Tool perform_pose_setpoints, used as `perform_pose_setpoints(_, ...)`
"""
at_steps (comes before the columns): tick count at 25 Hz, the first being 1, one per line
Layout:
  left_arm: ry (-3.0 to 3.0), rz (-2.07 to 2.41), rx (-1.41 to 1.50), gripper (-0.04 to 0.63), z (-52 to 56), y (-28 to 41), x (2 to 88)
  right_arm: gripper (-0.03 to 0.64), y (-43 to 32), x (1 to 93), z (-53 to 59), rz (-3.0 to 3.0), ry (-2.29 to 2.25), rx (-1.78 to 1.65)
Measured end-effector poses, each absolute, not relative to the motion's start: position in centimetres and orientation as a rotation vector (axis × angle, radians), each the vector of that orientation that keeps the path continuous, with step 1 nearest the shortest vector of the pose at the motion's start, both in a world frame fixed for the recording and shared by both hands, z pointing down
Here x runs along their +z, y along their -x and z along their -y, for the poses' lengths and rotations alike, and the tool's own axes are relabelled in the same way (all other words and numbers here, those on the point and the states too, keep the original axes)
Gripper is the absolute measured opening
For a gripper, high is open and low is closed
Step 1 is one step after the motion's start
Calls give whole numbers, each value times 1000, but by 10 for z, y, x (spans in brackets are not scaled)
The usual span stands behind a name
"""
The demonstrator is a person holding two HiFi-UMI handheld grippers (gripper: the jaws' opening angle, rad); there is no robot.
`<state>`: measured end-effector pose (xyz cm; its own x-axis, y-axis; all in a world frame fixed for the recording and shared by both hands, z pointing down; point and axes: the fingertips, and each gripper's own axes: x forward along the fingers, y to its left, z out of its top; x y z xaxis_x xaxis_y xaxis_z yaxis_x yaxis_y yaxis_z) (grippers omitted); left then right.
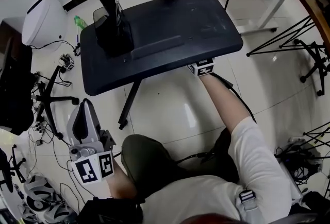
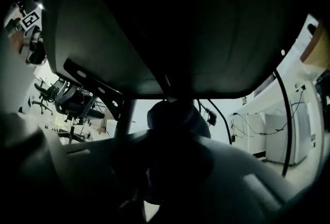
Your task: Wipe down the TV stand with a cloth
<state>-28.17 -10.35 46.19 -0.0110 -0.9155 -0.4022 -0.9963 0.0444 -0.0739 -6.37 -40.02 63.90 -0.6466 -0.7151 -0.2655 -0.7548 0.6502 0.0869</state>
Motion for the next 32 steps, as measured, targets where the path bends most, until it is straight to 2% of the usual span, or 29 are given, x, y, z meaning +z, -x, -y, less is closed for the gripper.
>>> perform_pose_setpoints(5, 1927, -1978, 332, 0, 103, 278, 458, 61, 70, 680, 412, -2689, 1182, 270)
perform_pose_setpoints(7, 1933, -1971, 329, 0, 102, 273, 457, 61, 76, 758, 426, -2780, 1216, 198)
perform_pose_setpoints(10, 1932, -1954, 314, 0, 97, 266, 454, 60, 76, 927, 443, -3004, 1319, -8)
perform_pose_setpoints(12, 1921, -1943, 295, 0, 94, 266, 447, 60, 75, 996, 443, -3081, 1371, -118)
perform_pose_setpoints(19, 1923, -1950, 293, 0, 94, 258, 449, 61, 78, 1030, 444, -3199, 1359, -208)
perform_pose_setpoints(23, 1903, -1960, 317, 0, 96, 264, 447, 61, 4, 1088, 417, -3236, 1496, -336)
perform_pose_setpoints(28, 1922, -1991, 301, 0, 104, 256, 468, 61, -173, 1127, 357, -3006, 1927, -677)
perform_pose_setpoints(32, 1914, -1990, 321, 0, 111, 259, 465, 61, -211, 1107, 328, -3026, 1985, -621)
